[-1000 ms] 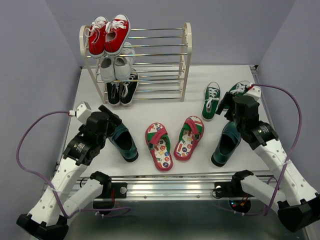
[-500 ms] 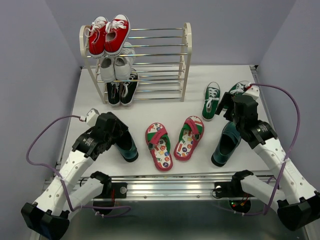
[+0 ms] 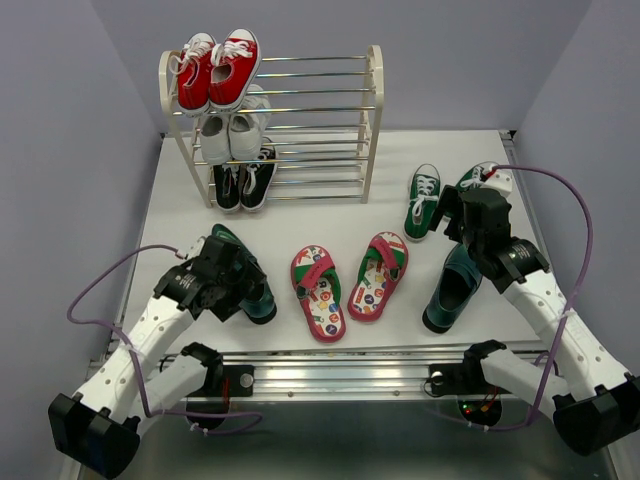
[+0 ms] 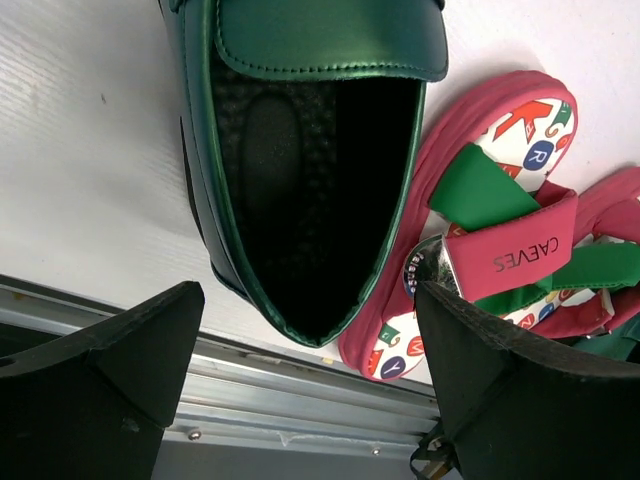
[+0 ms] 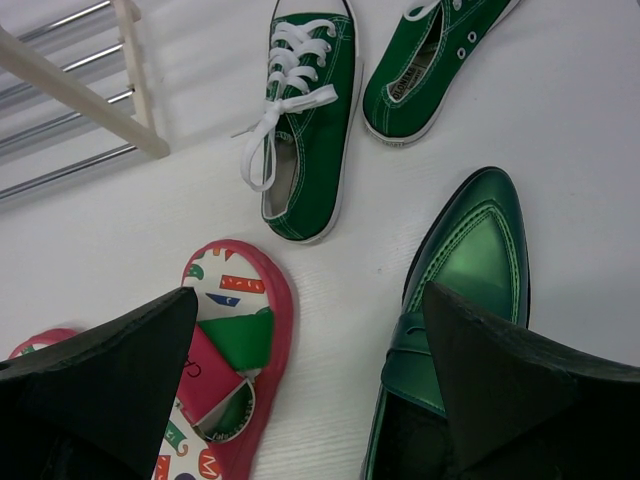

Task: Place and organize the shoes onto the shoe shelf

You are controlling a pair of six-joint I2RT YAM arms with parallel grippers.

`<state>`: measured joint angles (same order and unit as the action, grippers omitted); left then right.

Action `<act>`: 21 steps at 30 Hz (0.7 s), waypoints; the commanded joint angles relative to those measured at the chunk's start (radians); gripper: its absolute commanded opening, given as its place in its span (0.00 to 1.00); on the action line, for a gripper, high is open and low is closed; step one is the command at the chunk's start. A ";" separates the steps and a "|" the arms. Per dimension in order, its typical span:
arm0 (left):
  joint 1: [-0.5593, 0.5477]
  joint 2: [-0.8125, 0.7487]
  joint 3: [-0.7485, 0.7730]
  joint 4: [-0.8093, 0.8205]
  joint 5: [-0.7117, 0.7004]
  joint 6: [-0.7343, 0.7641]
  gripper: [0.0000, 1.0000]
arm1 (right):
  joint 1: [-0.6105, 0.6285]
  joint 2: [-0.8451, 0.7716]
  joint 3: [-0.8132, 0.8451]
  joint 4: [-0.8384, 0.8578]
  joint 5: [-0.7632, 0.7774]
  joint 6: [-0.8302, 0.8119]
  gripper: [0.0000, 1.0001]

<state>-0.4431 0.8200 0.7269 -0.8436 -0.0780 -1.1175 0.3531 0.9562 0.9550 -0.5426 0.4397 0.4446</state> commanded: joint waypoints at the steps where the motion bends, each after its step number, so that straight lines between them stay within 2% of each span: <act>1: 0.003 0.016 -0.018 0.001 0.029 -0.025 0.99 | -0.003 -0.011 0.018 0.015 0.004 -0.017 1.00; 7: 0.003 0.028 -0.058 0.038 0.027 -0.034 0.86 | -0.003 -0.002 0.014 0.016 0.008 -0.018 1.00; 12: 0.001 -0.002 -0.102 0.052 -0.012 -0.128 0.84 | -0.003 0.004 0.014 0.016 0.014 -0.021 1.00; 17: 0.001 -0.022 -0.112 0.060 -0.028 -0.145 0.60 | -0.003 0.013 0.016 0.016 0.014 -0.023 1.00; 19: 0.003 -0.025 -0.119 0.061 -0.025 -0.148 0.57 | -0.003 0.018 0.018 0.016 0.016 -0.024 1.00; 21: 0.001 -0.025 -0.135 0.072 -0.019 -0.154 0.49 | -0.003 0.019 0.018 0.016 0.014 -0.023 1.00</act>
<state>-0.4431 0.7986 0.6270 -0.7753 -0.0742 -1.2514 0.3531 0.9752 0.9546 -0.5426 0.4404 0.4355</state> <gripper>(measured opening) 0.532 0.995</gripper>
